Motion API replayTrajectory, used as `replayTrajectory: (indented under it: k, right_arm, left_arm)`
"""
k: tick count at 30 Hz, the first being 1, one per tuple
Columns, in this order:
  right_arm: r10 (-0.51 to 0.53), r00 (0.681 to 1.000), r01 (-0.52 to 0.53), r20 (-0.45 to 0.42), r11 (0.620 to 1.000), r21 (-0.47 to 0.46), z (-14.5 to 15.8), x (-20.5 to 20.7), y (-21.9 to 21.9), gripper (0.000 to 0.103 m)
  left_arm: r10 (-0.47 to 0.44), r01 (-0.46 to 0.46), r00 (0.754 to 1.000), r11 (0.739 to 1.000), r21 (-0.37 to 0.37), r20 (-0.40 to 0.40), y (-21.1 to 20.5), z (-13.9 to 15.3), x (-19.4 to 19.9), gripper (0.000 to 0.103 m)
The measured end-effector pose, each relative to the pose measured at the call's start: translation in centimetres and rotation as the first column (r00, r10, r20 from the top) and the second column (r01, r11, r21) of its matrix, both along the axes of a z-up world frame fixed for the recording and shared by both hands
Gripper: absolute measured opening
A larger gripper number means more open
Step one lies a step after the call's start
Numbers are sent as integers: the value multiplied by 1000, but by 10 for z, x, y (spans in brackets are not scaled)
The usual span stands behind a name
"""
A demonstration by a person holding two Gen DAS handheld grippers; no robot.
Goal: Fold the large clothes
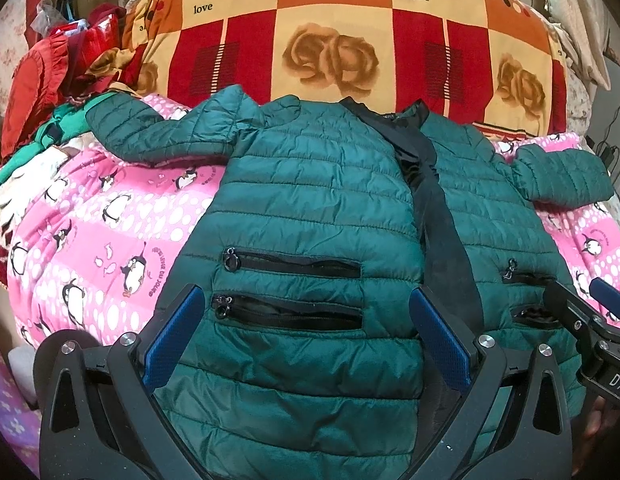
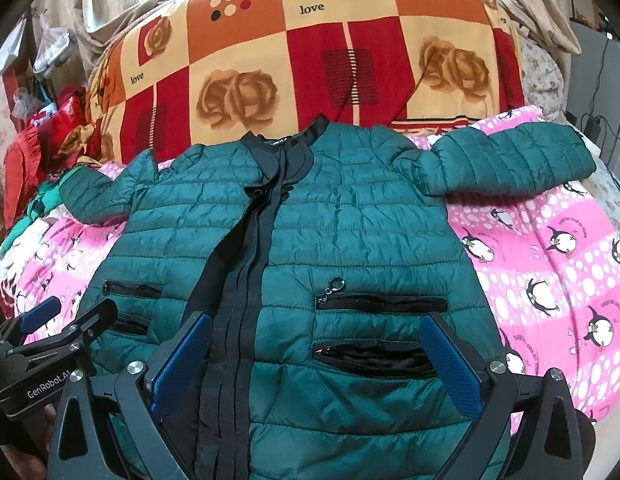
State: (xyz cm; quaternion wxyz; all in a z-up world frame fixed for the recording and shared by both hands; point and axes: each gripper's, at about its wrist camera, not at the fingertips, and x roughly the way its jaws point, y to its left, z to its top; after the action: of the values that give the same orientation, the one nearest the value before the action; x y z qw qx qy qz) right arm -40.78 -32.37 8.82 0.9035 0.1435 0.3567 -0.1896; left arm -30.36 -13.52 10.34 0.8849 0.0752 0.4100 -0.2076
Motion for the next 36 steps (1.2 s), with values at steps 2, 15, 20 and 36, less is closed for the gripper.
replayTrajectory:
  k: [2, 15, 20, 36]
  right_arm:
    - [2, 1000, -2, -3, 1000, 4, 0, 0, 0, 103]
    - [28, 997, -24, -71, 998, 62, -8, 6, -6, 103]
    - [11, 998, -9, -64, 1000, 24, -13, 9, -4, 103]
    - [19, 998, -19, -54, 1000, -1, -8, 52, -40, 103]
  left_arm:
    - [1, -1, 1000, 1000, 0, -2, 0, -1, 0, 102]
    - [-10, 10, 1000, 1000, 4, -18, -2, -9, 3, 102]
    - [-9, 9, 999, 1000, 15, -34, -5, -16, 8, 102]
    - [8, -10, 999, 998, 55, 42, -23, -9, 58, 102]
